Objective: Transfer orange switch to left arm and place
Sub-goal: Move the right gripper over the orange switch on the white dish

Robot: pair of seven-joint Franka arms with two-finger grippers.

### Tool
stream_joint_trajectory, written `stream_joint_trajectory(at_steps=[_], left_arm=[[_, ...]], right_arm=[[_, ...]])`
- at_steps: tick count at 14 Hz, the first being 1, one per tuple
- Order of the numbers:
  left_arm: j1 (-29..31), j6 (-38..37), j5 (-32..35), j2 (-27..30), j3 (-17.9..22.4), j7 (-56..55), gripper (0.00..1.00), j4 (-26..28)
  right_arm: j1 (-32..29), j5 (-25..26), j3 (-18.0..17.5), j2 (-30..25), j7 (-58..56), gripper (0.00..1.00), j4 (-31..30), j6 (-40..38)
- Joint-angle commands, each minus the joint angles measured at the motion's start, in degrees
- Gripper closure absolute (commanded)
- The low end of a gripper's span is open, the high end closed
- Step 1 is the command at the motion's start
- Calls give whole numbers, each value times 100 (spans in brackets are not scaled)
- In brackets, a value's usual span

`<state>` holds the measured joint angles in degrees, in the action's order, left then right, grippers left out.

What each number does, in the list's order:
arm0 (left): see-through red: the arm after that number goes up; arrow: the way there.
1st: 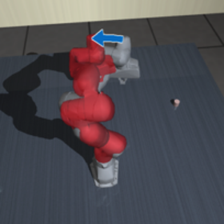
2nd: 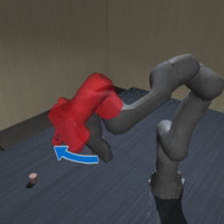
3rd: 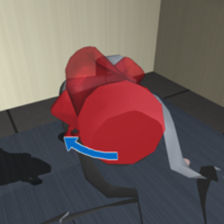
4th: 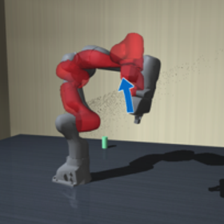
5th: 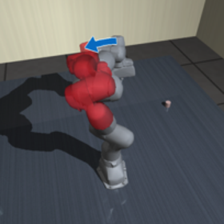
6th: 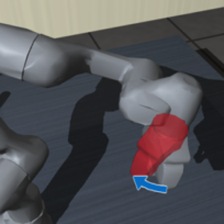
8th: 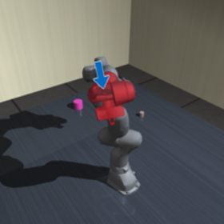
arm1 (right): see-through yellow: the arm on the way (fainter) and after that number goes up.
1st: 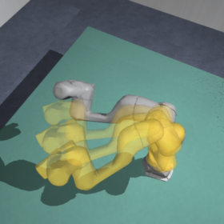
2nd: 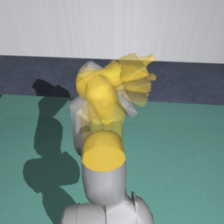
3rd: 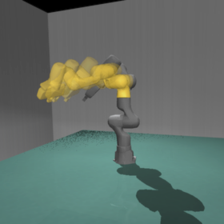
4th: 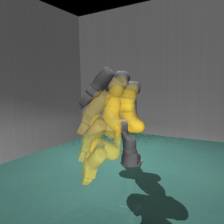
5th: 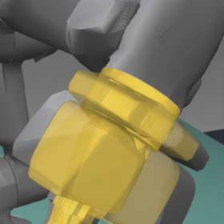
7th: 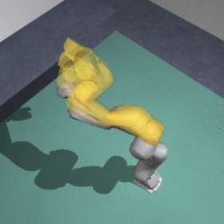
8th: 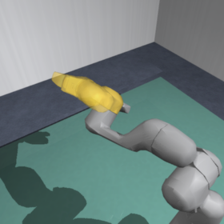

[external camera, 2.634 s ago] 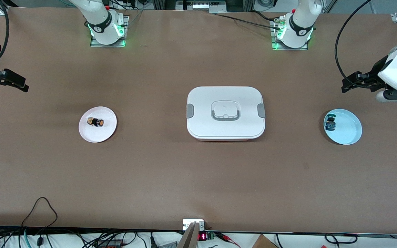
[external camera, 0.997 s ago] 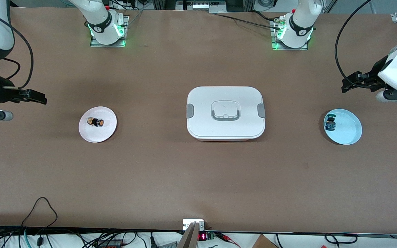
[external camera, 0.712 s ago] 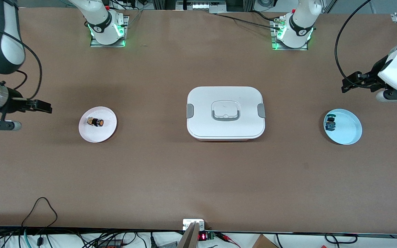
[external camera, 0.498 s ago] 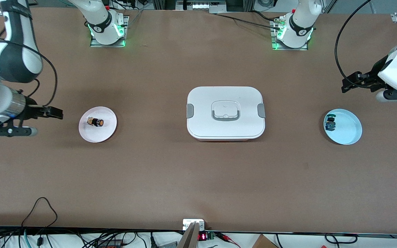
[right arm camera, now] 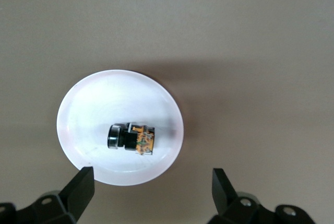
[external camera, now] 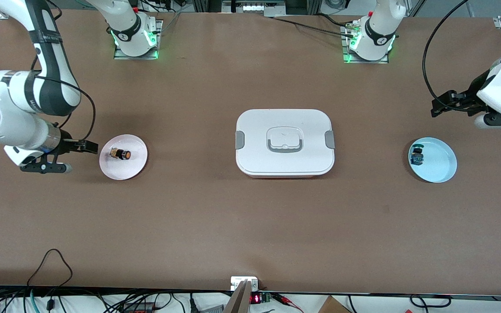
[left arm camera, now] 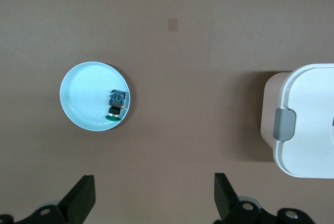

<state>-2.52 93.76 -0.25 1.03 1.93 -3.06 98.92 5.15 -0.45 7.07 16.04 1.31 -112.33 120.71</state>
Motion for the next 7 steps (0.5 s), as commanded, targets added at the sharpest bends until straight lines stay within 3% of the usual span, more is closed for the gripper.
stream_joint_trajectory(at_steps=[1, 7], left_arm=[[-29, -121, 157, -6, -9, -19, 0, -109], [-29, -121, 157, -6, -9, -19, 0, -109]], right_arm=[[161, -139, -12, 153, 221, 0, -202, 338], [232, -139, -12, 505, 203, 0, -210, 610]])
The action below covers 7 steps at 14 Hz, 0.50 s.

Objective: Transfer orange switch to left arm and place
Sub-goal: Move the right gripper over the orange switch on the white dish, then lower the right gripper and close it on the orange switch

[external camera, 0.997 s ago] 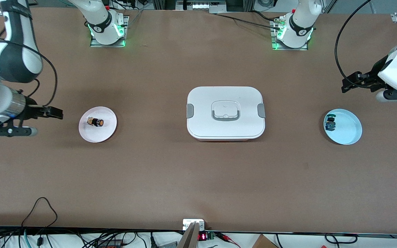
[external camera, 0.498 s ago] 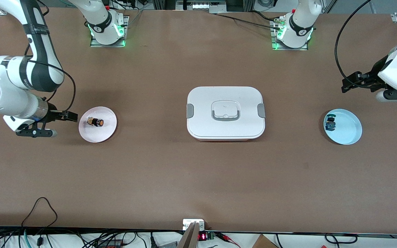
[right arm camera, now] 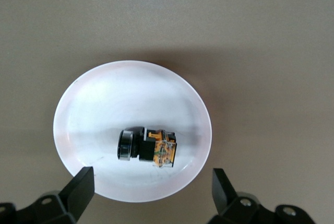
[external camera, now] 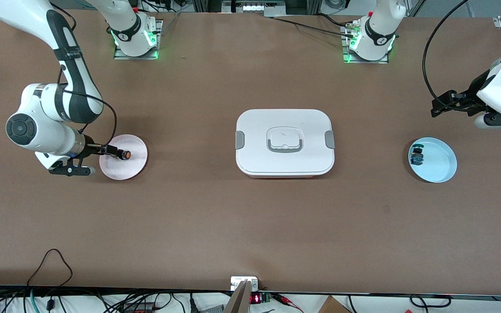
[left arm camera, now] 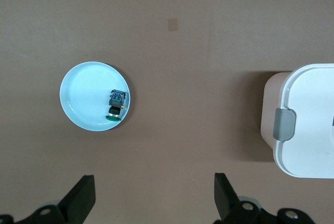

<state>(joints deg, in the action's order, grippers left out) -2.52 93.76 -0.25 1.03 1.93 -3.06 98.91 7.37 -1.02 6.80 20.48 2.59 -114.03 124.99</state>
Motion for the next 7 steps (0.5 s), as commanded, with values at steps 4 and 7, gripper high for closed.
stream_joint_trajectory(at_steps=[4, 7], left_arm=[[-29, -121, 157, -6, -9, -19, 0, -109], [-29, -121, 157, -6, -9, -19, 0, -109]], right_arm=[[19, -92, 14, 263, 84, 0, -58, 359], [19, -283, -12, 395, 58, 0, -58, 465]])
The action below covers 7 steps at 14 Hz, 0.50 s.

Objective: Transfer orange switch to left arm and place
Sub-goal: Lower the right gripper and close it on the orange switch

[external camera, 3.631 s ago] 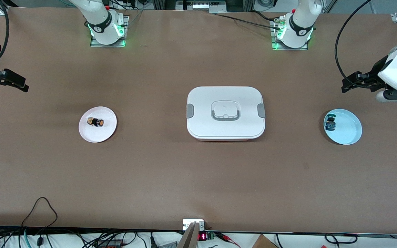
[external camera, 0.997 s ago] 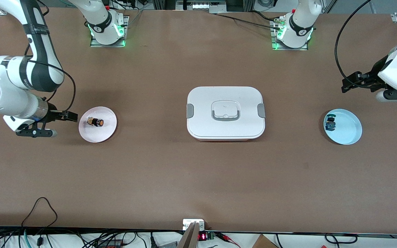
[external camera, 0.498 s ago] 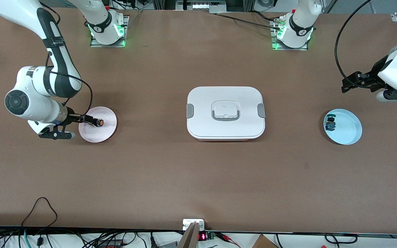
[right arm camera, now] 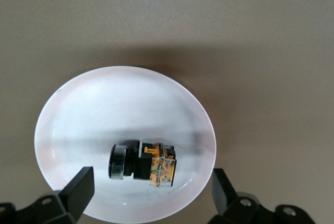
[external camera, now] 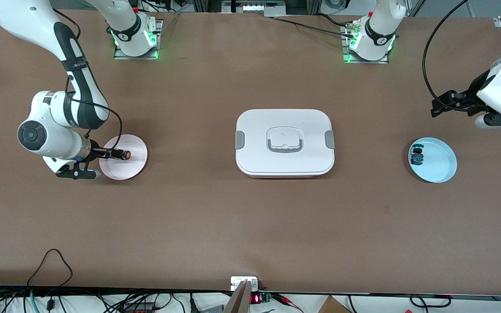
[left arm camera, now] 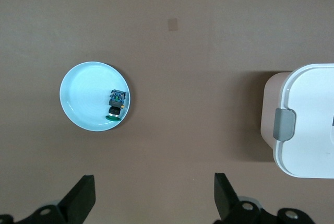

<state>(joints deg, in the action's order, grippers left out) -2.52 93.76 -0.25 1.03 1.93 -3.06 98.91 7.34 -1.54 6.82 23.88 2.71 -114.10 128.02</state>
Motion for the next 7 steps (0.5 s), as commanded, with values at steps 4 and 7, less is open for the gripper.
stream_joint_trajectory(at_steps=[4, 7], left_arm=[[-29, -121, 157, -6, -9, -19, 0, -109], [-29, -121, 157, -15, -9, -19, 0, -109]], right_arm=[[22, -558, -23, 126, -25, 0, -59, 197], [22, -558, -23, 178, -34, 0, -208, 398]])
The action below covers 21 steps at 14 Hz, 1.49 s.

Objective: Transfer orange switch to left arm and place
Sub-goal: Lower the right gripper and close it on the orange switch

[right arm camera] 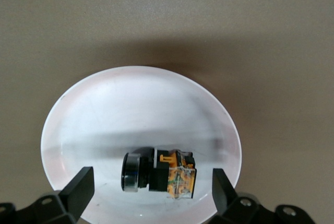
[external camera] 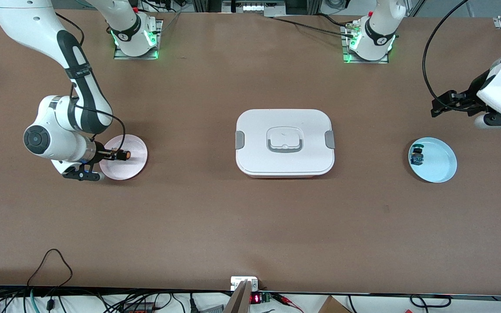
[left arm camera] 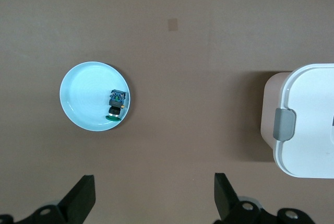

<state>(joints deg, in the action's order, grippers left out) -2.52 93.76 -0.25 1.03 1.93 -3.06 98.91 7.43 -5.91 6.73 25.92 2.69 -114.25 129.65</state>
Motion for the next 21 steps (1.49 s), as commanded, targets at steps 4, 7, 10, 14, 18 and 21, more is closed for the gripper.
stream_joint_trajectory(at_steps=[4, 7, 10, 14, 18, 21], left_arm=[[-29, -121, 157, -15, -9, -19, 0, -109], [-29, -121, 157, -15, -9, -19, 0, -109], [-29, -121, 148, -15, -9, -19, 0, -109], [-29, -121, 157, -15, -9, -19, 0, -109], [-29, -121, 148, -15, -9, -19, 0, -109], [-29, -121, 157, -6, -9, -11, 0, -109]], right_arm=[[21, -121, -23, -25, -23, 0, -466, 526], [21, -130, -32, -25, 4, 0, -528, 544], [21, -130, -102, 18, 30, 0, -528, 570], [30, -130, -146, 71, 30, 0, -528, 614], [21, -130, -146, 89, 4, 0, -528, 614], [13, -130, -146, 106, 4, 0, -528, 623]])
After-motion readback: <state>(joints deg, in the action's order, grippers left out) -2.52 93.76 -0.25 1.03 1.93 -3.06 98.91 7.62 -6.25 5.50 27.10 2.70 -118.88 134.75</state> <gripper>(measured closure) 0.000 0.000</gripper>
